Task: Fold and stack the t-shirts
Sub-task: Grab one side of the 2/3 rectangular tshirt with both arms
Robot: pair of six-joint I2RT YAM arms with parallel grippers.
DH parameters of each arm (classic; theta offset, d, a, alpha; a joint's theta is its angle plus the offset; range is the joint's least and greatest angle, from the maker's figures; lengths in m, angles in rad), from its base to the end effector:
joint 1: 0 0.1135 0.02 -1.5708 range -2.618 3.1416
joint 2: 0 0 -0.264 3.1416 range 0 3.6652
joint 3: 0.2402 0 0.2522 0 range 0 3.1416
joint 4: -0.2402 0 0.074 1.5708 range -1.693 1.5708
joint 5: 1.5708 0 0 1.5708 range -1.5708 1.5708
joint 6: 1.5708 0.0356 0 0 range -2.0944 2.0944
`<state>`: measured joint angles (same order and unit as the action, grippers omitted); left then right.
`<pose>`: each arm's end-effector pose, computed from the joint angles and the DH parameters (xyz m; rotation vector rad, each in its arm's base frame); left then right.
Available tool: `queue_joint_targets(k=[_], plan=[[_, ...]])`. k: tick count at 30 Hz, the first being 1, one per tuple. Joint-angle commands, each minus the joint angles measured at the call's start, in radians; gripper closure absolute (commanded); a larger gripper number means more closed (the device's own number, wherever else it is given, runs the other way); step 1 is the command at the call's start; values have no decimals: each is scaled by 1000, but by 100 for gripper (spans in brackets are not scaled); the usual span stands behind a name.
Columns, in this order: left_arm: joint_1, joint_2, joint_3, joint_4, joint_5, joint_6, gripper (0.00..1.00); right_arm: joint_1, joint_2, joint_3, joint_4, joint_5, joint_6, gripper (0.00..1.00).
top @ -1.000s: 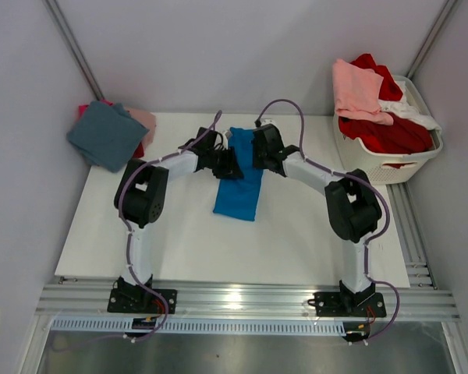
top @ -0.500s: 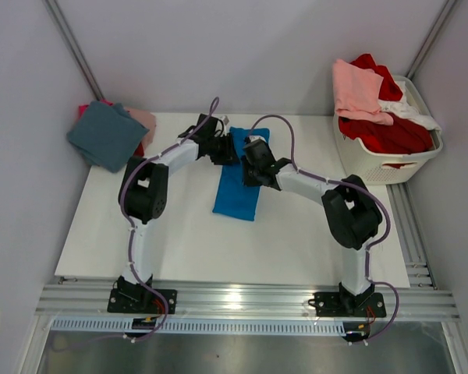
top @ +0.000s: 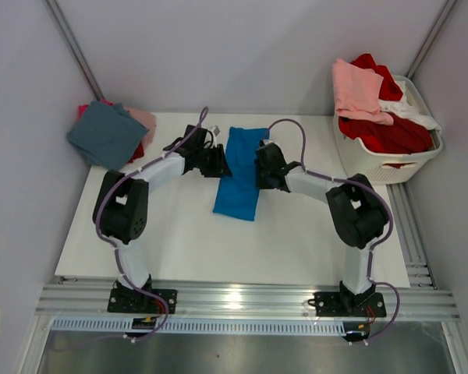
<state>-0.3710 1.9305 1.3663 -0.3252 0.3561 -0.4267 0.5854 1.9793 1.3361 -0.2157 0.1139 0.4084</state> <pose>0.3866 -0.1637 0.1969 0.0913 2.5446 -0.7713 0.3592 0.2333 0.1741 -0.1645 2.4411 0.3109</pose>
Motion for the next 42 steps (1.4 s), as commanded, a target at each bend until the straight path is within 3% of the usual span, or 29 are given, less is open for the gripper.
queue_joint_targets(k=[1, 6, 7, 12, 16, 20, 26, 33, 42], plan=[[-11, -154, -76, 49, 58, -55, 60, 73, -158, -98, 96, 30, -42, 75], [-57, -297, -281, 133, -15, -69, 59, 139, -304, -285, 147, 27, -14, 67], [-57, -304, -297, 143, -14, -89, 59, 139, -312, -294, 136, 11, -2, 58], [-109, -330, -412, 159, -61, -132, 58, 146, -339, -376, 111, -63, 26, 53], [-175, -357, -453, 127, -160, -139, 56, 148, -387, -475, 139, -100, 41, 43], [-184, -380, -515, 133, -256, -164, 53, 148, -402, -528, 159, -130, 49, 40], [-175, -366, -469, 46, -342, -146, 50, 137, -404, -563, 203, -206, 76, 38], [-111, -430, -487, 52, -305, -133, 46, 90, -395, -583, 308, -293, 133, 36], [-111, -340, -477, 84, -246, -135, 47, 51, -332, -591, 394, -335, 188, 36]])
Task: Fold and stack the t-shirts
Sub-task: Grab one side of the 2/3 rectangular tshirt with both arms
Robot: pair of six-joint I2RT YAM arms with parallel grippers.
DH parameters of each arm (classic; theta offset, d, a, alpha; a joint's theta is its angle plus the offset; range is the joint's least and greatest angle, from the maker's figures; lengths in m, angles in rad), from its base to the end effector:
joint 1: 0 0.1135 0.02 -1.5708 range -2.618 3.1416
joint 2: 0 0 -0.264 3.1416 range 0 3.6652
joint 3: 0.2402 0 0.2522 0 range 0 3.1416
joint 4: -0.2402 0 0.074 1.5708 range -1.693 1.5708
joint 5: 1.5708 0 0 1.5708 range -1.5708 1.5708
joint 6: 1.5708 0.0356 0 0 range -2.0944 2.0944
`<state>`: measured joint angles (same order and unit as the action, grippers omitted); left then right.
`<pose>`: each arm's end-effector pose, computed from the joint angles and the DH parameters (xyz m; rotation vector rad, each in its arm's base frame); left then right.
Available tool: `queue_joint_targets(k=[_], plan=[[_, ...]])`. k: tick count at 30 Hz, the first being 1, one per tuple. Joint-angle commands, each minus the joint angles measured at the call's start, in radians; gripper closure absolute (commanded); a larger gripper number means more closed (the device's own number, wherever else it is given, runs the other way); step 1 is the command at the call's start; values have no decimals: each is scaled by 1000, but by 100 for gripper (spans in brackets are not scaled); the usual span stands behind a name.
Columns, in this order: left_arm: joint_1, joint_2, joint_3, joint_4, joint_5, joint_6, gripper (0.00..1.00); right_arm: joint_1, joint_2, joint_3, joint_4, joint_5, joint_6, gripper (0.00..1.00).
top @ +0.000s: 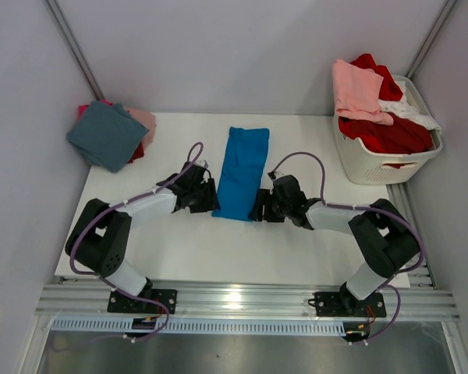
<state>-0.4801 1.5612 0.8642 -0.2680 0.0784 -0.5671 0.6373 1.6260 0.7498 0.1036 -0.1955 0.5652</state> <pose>0.2703 -0.1439 0.1762 -0.0816 2.6100 -0.4967 0.2494 0.1933 0.1513 -0.1914 2.4684 0.7902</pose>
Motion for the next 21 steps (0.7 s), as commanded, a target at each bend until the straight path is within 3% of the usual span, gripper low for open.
queue_joint_targets(k=[1, 9, 12, 14, 15, 16, 18, 21], plan=[[-2, 36, 24, 32, 37, 4, 47, -1, 29, -3, 82, -27, 35, 37], [-2, 72, 18, 67, 70, -11, 47, -2, 101, -6, 142, -64, 93, 43], [-3, 95, 18, 79, 89, -19, 49, -2, 118, -4, 146, -64, 94, 58], [-5, 106, 13, 93, 103, -22, 55, -2, 123, -4, 150, -74, 94, 67], [-5, 106, 10, 98, 107, -24, 60, -2, 126, -4, 150, -78, 93, 77], [-5, 106, 4, 114, 133, -20, 74, -2, 126, -6, 150, -82, 93, 83], [-6, 111, 10, 99, 136, -30, 79, -2, 124, -7, 145, -82, 93, 100], [-17, 114, 16, 56, 127, -45, 93, -2, 106, -10, 116, -81, 81, 100]])
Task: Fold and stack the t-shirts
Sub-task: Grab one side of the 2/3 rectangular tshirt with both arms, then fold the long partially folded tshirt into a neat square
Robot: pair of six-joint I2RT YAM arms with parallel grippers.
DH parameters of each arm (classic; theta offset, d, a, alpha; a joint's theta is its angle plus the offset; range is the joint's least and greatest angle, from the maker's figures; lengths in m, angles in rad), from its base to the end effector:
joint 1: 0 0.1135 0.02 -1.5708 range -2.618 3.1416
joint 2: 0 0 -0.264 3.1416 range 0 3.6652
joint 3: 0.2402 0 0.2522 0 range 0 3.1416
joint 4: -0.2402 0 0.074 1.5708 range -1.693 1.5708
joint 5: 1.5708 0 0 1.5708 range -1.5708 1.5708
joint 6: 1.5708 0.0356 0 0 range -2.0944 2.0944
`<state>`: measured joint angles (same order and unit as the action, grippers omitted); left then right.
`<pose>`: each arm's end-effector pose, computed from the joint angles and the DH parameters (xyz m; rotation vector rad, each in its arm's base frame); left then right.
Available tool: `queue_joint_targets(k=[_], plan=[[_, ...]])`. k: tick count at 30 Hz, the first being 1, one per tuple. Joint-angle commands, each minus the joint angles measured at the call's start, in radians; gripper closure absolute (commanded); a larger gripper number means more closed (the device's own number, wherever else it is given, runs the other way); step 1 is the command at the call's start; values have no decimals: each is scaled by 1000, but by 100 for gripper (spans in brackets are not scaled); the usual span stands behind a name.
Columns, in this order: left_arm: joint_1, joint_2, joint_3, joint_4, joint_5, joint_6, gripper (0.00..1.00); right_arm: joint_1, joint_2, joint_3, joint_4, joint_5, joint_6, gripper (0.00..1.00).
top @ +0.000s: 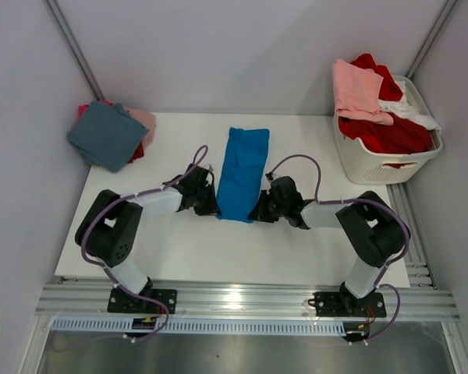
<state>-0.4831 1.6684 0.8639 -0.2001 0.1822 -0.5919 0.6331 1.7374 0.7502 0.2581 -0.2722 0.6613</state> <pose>0.2780 -0.1531 0.1494 -0.0746 2.6812 -0.6098 0.2601 0.2027 0.1303 -0.1163 2.4663 0.9343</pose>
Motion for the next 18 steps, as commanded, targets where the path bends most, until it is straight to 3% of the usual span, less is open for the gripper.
queue_joint_targets(k=[1, 8, 18], plan=[[-23, 4, 15, -22, 16, -23, 98, 0, -22, -14, -45, -4, -25, 100], [-132, -74, -11, -154, -61, -36, 99, 14, -151, -51, -161, -12, -63, 100], [-411, -375, -202, -300, -73, -193, 99, 94, -493, -241, -466, -28, -20, 100]])
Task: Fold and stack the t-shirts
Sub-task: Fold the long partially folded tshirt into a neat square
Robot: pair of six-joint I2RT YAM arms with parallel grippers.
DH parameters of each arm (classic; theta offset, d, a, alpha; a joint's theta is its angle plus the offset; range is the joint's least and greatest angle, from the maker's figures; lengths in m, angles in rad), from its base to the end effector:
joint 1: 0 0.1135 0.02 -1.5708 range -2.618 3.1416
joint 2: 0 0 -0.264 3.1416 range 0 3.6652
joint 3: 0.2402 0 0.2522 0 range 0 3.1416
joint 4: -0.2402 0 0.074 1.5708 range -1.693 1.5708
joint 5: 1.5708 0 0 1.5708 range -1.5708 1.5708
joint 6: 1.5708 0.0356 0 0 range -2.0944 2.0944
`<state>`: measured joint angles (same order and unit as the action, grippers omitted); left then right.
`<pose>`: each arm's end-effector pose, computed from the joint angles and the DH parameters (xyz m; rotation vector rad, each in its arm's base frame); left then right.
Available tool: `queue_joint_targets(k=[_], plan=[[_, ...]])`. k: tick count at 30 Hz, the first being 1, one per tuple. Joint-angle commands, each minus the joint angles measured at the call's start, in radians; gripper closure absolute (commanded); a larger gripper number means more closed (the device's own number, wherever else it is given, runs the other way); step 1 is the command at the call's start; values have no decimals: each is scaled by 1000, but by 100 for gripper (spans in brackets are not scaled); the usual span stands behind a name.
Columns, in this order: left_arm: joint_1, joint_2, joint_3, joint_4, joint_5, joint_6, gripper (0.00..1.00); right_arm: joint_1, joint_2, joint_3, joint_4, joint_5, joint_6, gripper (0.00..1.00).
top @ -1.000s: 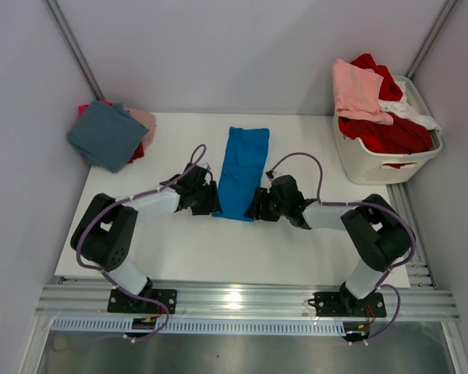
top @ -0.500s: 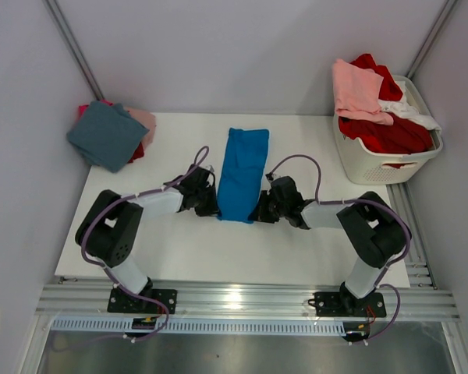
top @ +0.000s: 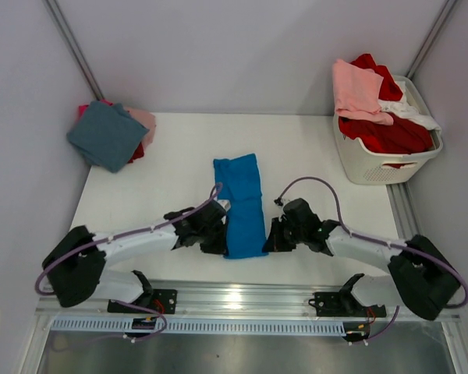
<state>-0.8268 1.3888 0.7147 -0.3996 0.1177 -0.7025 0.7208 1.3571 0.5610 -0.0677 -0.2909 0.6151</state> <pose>0.1684 -0.1891 0.1710 0.2156 2.7910 -0.6108 0.1799 0.1716 0.1562 -0.2794 2.6052 0.8989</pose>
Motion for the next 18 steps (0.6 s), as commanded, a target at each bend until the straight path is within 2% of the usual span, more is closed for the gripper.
queue_joint_targets(k=[1, 6, 10, 16, 18], plan=[[-87, -156, -81, -125, -9, -103, 99, 9, -153, -97, -159, -19, 41, 100], [-176, -303, -173, -188, -9, -216, 99, 29, -453, -185, -309, -16, 121, 100], [-179, -361, -159, -251, -45, -221, 99, 28, -556, -135, -395, 24, 106, 100], [-178, -338, -5, -314, -102, -157, 99, 26, -451, 13, -415, 68, 25, 100], [-172, -304, 78, -358, -167, -135, 99, 23, -394, 78, -416, 94, -26, 100]])
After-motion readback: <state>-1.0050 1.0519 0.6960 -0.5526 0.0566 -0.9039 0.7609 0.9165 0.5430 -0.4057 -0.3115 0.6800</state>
